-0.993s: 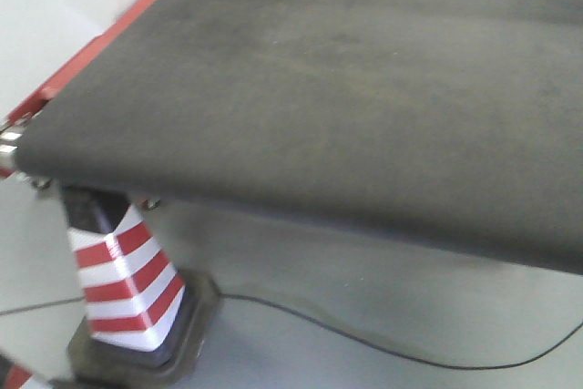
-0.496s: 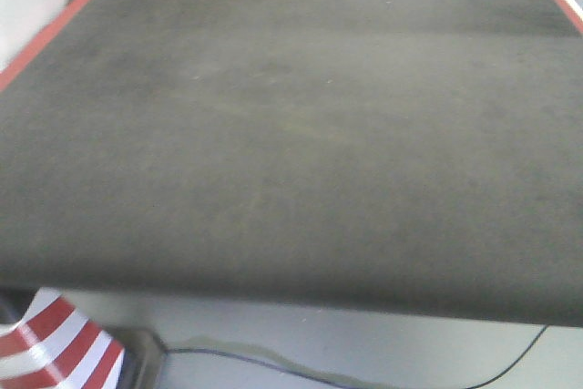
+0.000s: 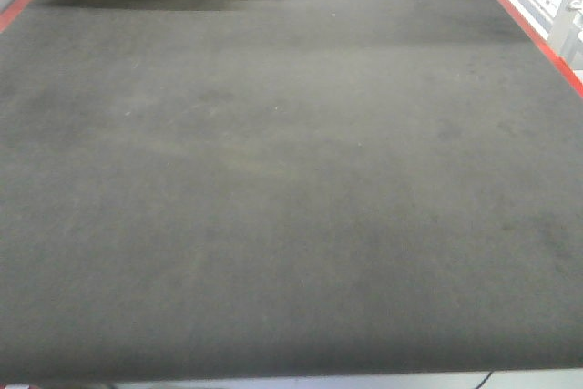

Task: Move and align brake pads A on conveyor
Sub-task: 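Stop the base facing the conveyor with both pads held, then extend the left gripper with its brake pad down over the conveyor belt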

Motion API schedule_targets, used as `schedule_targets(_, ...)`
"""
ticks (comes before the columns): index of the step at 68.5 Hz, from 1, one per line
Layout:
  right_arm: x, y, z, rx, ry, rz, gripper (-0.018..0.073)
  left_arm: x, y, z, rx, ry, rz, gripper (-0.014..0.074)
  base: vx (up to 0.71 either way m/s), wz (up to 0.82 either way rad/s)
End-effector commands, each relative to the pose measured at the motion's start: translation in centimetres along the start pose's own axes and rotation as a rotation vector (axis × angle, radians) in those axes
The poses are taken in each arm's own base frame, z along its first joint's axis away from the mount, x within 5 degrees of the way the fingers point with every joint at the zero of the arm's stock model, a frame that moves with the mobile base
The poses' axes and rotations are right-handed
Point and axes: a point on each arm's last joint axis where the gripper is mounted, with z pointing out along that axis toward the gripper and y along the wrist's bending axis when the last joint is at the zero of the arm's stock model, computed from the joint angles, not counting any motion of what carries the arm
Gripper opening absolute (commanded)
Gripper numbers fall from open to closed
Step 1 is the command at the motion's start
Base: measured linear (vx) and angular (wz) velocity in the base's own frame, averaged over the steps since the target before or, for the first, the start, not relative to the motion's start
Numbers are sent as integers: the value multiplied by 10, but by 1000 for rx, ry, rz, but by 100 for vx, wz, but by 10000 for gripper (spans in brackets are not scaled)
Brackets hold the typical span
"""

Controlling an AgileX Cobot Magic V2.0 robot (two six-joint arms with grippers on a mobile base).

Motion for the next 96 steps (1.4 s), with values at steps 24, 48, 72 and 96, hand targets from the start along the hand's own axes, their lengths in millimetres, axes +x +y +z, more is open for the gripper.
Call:
schedule_targets(24, -18, -1, -4, 6, -124, -18, 101, -18, 1, -4, -9, -119, -14, 94, 9, 3)
schedule_targets(48, -18, -1, -4, 6, -124, -18, 101, -18, 1, -4, -9, -119, -14, 94, 1, 0)
schedule_targets(72, -18, -1, -4, 6, -124, -18, 101, -19, 1, -4, -11, -128, -14, 94, 0, 0)
schedule_targets(96, -18, -1, -4, 6, -124, -18, 101, -30, -1, 20, 40, -55, 32, 94, 0, 0)
